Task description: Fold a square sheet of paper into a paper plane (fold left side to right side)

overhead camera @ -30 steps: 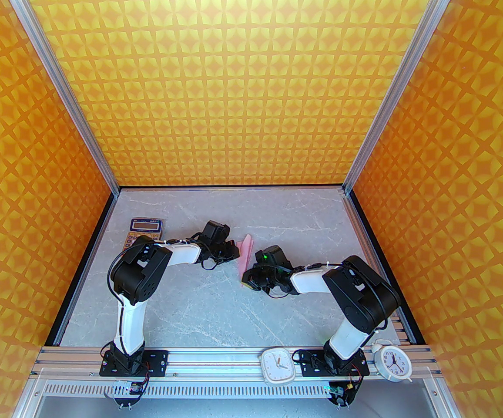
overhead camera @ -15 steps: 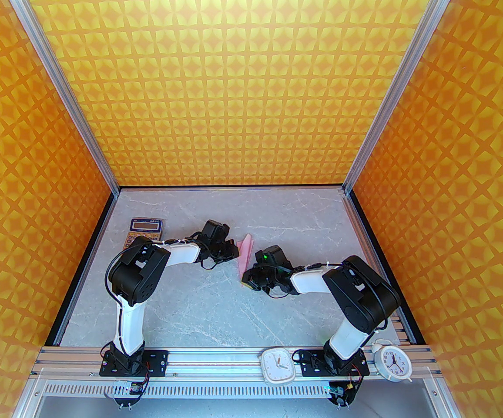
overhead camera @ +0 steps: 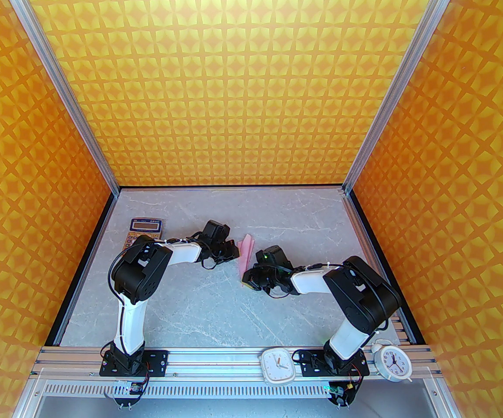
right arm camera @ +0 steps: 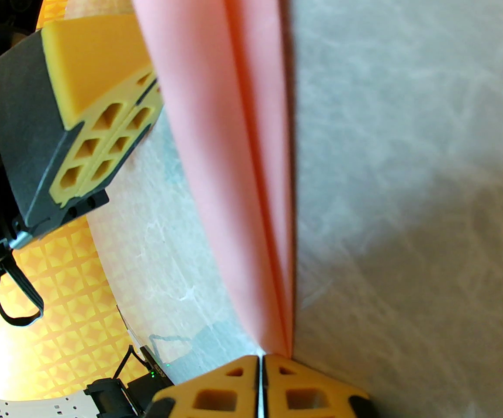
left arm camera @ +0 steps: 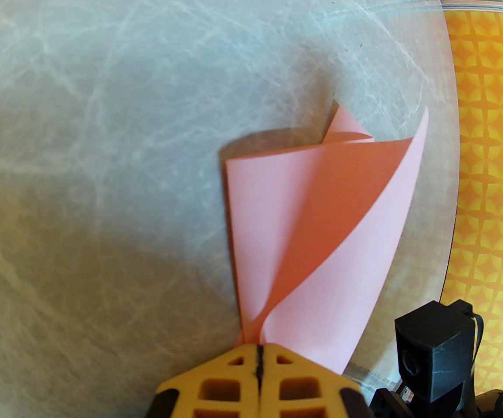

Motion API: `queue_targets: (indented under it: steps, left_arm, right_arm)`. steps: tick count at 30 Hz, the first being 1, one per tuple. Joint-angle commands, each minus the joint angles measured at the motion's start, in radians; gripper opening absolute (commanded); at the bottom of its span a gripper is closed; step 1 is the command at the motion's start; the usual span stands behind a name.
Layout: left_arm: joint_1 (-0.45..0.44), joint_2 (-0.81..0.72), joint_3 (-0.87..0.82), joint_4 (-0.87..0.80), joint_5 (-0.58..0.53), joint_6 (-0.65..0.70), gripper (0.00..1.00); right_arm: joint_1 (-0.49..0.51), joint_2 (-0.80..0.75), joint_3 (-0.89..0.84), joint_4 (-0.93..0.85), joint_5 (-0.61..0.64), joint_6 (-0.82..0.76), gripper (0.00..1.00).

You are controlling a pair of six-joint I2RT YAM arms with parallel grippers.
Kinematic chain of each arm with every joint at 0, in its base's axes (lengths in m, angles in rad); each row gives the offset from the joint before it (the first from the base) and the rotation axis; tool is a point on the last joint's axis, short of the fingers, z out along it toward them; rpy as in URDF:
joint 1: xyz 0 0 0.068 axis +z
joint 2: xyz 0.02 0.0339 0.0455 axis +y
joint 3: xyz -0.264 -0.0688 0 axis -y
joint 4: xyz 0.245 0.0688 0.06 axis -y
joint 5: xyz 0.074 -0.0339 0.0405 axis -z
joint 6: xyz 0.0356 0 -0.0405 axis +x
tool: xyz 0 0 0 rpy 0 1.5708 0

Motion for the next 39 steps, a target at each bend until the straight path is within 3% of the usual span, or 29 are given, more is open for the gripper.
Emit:
queue_targets:
  steps: [1,6,11,19,29,39]
  left_arm:
    - [-0.009,0.053,0.022,-0.044,-0.034,0.030,0.00]
    - [-0.013,0.054,0.030,-0.066,-0.046,0.041,0.00]
    - [-0.018,0.056,0.033,-0.071,-0.048,0.041,0.00]
    - [-0.021,0.055,0.035,-0.072,-0.048,0.039,0.00]
    - [-0.024,0.055,0.035,-0.074,-0.047,0.040,0.00]
    - [-0.028,0.059,0.041,-0.081,-0.047,0.041,0.00]
  right_arm:
    - [-0.008,-0.042,-0.015,-0.030,0.018,-0.026,0.11]
    - [-0.009,-0.086,0.028,-0.004,-0.031,-0.054,0.12]
    - [-0.030,-0.089,0.061,-0.066,0.004,-0.082,0.10]
    - [-0.067,0.033,0.180,-0.119,-0.015,-0.124,0.07]
    - [-0.075,0.142,0.197,-0.178,0.035,-0.160,0.07]
    - [-0.087,0.067,0.243,-0.214,0.022,-0.178,0.07]
